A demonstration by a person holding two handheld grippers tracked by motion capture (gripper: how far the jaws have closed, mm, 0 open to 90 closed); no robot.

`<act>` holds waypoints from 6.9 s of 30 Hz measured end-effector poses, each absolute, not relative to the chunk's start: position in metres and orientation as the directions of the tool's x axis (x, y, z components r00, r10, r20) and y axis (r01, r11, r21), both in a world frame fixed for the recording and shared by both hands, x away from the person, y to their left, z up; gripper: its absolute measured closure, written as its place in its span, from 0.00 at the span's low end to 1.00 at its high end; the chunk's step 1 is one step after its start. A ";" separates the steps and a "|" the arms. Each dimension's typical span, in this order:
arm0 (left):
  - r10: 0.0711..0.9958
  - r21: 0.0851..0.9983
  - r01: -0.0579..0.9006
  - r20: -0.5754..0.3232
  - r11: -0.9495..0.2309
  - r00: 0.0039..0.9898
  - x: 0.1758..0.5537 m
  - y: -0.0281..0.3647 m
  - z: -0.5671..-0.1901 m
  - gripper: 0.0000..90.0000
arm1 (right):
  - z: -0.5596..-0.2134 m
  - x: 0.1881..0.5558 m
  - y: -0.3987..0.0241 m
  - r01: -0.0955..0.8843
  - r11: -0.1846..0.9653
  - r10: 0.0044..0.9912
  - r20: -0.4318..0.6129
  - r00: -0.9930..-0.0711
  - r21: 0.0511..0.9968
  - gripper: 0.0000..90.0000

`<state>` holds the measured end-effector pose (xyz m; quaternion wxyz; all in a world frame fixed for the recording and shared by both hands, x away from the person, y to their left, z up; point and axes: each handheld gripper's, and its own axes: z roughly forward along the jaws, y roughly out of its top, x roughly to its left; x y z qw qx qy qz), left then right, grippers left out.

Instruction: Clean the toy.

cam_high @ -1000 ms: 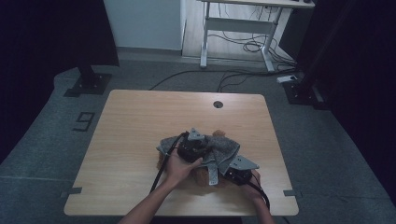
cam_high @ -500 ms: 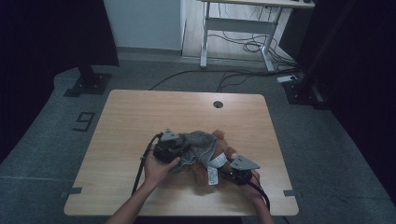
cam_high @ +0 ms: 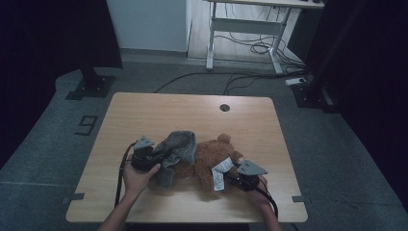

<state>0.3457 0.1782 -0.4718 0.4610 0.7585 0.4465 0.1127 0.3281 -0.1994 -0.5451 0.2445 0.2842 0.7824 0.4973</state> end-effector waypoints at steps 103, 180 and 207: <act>0.666 0.809 0.459 -0.116 -0.367 0.737 0.358 0.011 -0.452 0.91 | -0.541 0.330 -0.206 0.251 0.386 0.669 -0.082 -0.739 0.888 0.59; 0.753 0.863 0.444 -0.123 -0.240 0.646 0.339 0.123 -0.457 0.92 | -0.546 0.330 -0.208 0.328 0.361 0.706 -0.026 -0.708 0.873 0.69; 0.798 0.821 0.532 -0.171 -0.210 0.578 0.362 0.161 -0.456 0.92 | -0.547 0.337 -0.197 0.314 0.379 0.739 -0.080 -0.669 0.870 0.70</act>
